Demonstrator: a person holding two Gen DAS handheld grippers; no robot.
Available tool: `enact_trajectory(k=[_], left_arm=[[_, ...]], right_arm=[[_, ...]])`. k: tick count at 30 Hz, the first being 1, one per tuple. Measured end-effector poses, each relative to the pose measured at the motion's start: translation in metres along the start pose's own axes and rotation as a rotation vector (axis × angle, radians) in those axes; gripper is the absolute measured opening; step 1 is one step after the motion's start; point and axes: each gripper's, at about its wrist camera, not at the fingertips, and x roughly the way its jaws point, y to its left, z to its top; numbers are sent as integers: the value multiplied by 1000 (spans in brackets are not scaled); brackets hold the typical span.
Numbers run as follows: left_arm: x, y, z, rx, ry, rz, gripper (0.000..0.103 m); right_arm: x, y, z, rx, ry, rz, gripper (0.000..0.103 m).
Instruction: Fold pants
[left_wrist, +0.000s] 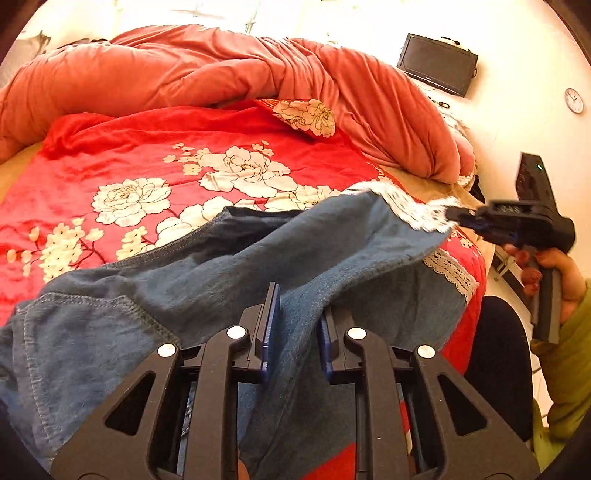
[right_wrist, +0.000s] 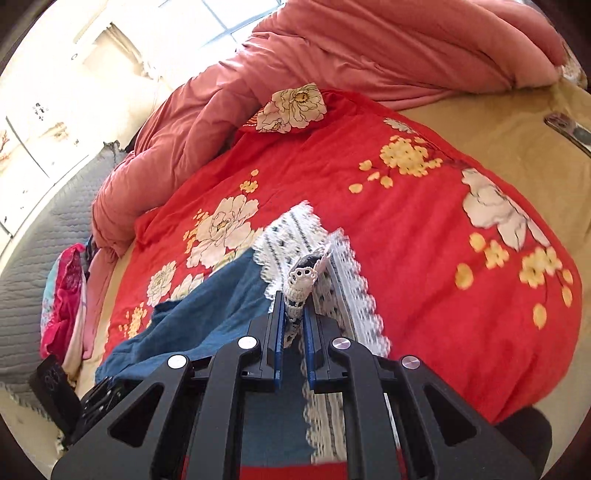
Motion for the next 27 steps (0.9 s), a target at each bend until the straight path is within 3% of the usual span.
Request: enact_trajectory(k=[11,17,18,27], left_arm=[[-12,-3,-15,6,19,0,12],[-6,-6,-24,9,39,12,12],[-6,-6,-24,8,40,11,8],[-30,-4,-32,-3,14,-13,6]], right_arm=[[-5,-28,-35,72,70,43,11],[2,-37,-34,95,56,62,9],[1,-37,-34,94,51,63,9],[-32,-36,-44,74,47,87,9]])
